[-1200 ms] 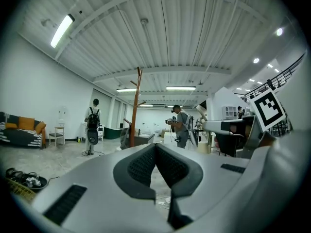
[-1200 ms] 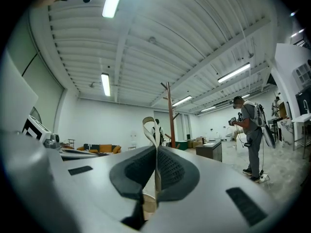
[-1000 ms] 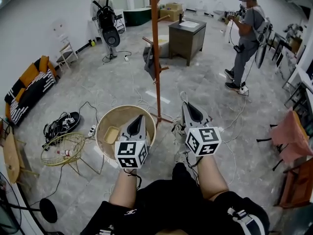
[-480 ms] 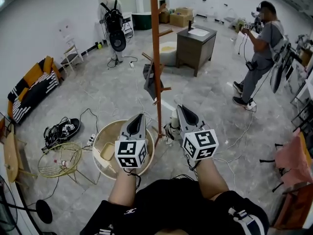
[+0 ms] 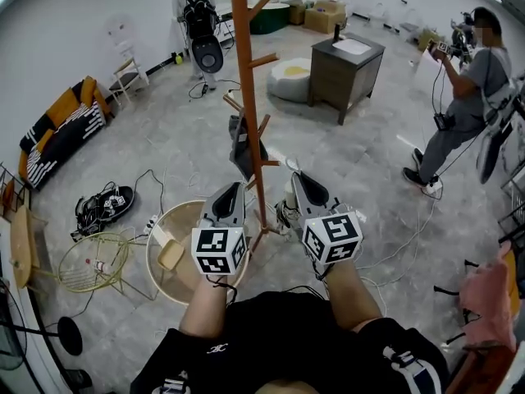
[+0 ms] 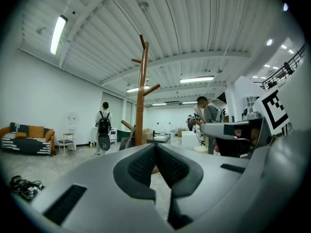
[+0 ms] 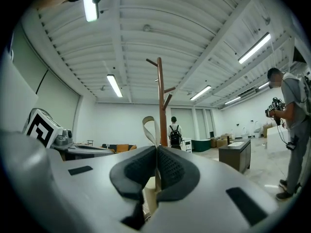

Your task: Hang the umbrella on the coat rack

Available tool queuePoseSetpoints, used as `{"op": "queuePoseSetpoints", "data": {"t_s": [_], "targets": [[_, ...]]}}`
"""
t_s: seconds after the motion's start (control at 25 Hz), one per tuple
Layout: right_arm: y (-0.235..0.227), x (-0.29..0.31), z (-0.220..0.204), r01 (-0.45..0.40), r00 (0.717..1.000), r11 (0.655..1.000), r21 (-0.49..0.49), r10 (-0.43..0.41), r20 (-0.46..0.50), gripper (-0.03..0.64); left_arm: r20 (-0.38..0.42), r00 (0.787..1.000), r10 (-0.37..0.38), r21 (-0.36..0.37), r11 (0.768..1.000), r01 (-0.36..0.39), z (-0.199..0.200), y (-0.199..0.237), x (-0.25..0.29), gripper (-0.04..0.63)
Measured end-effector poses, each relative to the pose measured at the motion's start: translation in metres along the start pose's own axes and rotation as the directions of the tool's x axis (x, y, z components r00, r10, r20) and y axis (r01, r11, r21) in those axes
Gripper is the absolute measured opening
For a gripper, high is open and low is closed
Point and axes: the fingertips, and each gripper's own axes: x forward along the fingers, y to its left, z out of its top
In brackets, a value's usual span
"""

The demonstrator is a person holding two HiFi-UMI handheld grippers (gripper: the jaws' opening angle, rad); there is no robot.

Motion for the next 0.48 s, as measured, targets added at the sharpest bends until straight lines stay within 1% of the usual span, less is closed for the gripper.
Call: {"op": "queuePoseSetpoints", "data": {"t_s": [0.2, 0.36, 0.48], "targets": [[-0.045, 0.018, -0.024, -0.004, 0.998, 0.999, 0.035, 0.006, -0.059, 0.02, -0.038, 0.999, 0.013, 0.013, 1.0, -0.013, -0.002, -0.011, 0.038, 0.018], [-0.065, 0.032, -0.052, -0.004, 0.995, 0.998, 0.06, 0.01, -0.101, 0.021, -0.068, 0.997, 0.024, 0.002, 1.0, -0.024, -0.014, -0.007, 0.054, 0.017], [-0.073, 0.047, -0.079, -0.014, 0.988, 0.997, 0.075, 0.025, -0.153, 0.02, -0.091, 0.995, 0.038, -0.005, 0.999, -0.038, -0.023, 0.002, 0.066, 0.018]]}}
